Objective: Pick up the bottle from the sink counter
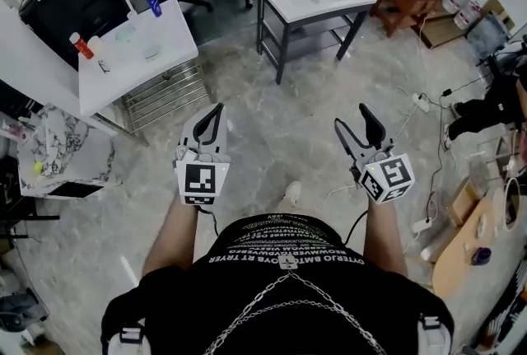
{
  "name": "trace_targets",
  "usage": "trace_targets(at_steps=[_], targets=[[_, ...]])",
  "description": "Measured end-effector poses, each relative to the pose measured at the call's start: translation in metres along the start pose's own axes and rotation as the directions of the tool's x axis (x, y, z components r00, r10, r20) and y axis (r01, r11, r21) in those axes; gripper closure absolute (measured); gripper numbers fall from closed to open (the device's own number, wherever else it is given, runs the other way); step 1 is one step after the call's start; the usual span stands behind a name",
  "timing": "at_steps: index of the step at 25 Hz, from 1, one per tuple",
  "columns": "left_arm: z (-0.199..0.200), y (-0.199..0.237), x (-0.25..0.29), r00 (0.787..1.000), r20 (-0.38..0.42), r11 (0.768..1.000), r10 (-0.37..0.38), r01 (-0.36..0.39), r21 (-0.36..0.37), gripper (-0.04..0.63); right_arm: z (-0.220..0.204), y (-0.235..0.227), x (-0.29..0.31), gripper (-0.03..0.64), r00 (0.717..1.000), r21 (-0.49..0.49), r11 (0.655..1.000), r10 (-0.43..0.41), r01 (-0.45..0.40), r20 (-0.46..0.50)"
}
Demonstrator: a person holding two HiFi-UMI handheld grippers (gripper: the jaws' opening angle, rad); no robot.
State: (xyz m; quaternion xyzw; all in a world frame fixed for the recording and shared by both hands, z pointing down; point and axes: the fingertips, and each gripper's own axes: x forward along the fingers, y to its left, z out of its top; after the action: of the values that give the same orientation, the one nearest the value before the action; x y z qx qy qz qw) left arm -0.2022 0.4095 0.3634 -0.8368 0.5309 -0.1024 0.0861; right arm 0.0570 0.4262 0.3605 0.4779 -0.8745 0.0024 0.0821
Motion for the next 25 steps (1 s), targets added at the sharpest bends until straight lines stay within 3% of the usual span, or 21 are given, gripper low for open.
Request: trace_targets(at_steps=[8, 17, 25], targets=[[0.01, 0.002, 0.068, 0.999, -0.02, 0.998, 0.043, -0.044, -0.034, 0.591, 0.01, -0.065, 0.048, 0.353, 0.998, -0.011, 0.998, 0.065, -0.064, 0.023], [0.039, -0.035, 0.153, 1.0, -0.002, 0.999, 0.02, -0.021, -0.026, 0.591, 0.004, -0.149, 0.06, 0.353, 0.996, -0.003, 0.996, 0.09, -0.09, 0.028], [0.044, -0.06, 0.195, 0.999, -0.016, 0.999, 0.034, -0.034, -0.028, 0.59, -0.01, -0.2, 0.065, 0.353, 0.992, 0.011, 0.992, 0.123, -0.123, 0.035]])
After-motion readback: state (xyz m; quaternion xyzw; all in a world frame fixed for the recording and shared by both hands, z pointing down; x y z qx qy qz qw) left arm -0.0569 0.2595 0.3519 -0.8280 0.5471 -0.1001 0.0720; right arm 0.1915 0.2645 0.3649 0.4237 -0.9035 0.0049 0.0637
